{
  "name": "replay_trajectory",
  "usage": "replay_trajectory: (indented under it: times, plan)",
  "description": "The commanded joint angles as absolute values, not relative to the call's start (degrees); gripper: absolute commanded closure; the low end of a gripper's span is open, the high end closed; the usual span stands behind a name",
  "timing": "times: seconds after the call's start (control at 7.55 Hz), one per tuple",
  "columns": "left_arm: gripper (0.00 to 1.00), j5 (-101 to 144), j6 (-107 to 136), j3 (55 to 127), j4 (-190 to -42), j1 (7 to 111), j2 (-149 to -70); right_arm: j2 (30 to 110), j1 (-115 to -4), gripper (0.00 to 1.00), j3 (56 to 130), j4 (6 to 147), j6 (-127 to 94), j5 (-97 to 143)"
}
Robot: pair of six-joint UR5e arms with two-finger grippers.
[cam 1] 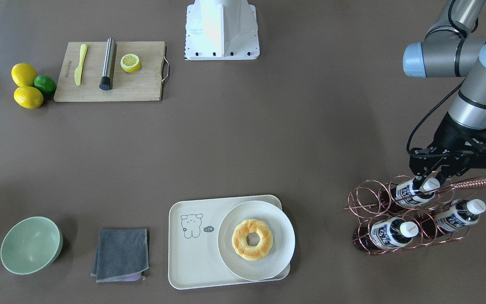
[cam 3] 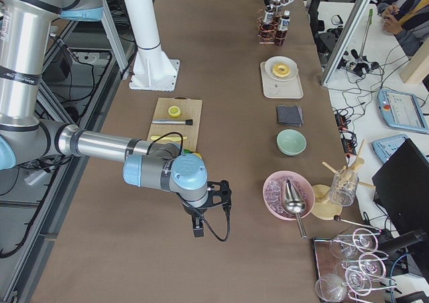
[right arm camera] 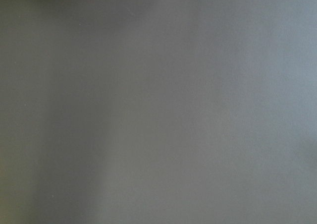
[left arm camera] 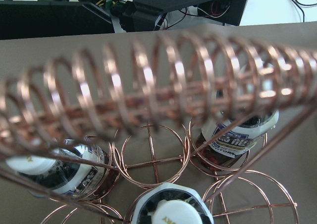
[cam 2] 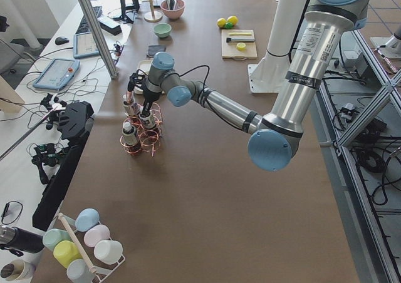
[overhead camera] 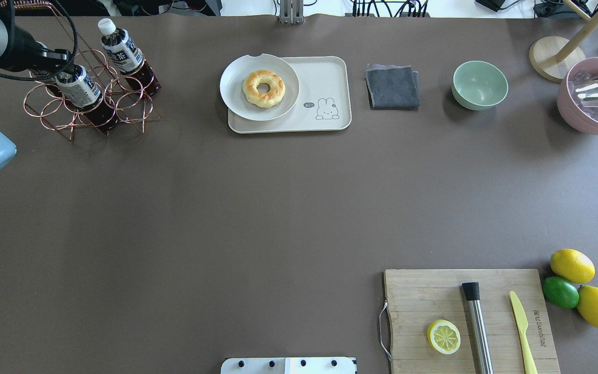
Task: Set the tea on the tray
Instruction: 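Reach the left gripper into the copper rack and grasp the nearest tea bottle, then lift the dark tea bottle up out of the rack with the left gripper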
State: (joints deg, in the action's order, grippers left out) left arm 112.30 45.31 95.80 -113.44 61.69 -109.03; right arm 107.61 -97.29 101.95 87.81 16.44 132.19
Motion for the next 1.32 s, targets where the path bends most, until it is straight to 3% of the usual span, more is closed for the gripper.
replay_trajectory:
  times: [0.0, 0.53, 1.19]
  plan:
    - [1.00, 112.67, 44.83, 97.55, -112.94, 62.66, -108.99, 107.75, -97.29, 0.00, 101.87, 87.89, 16.44, 132.27]
    - [1.00, 119.34, 44.74, 103.51, -111.72, 69.94, -108.20, 107.84, -97.29, 0.00, 101.87, 87.89, 16.52, 132.54]
    - [1.00, 119.71, 43.33, 123.89, -87.92, 70.94, -108.11, 107.84, -97.29, 0.00, 101.69, 87.98, 16.52, 132.63]
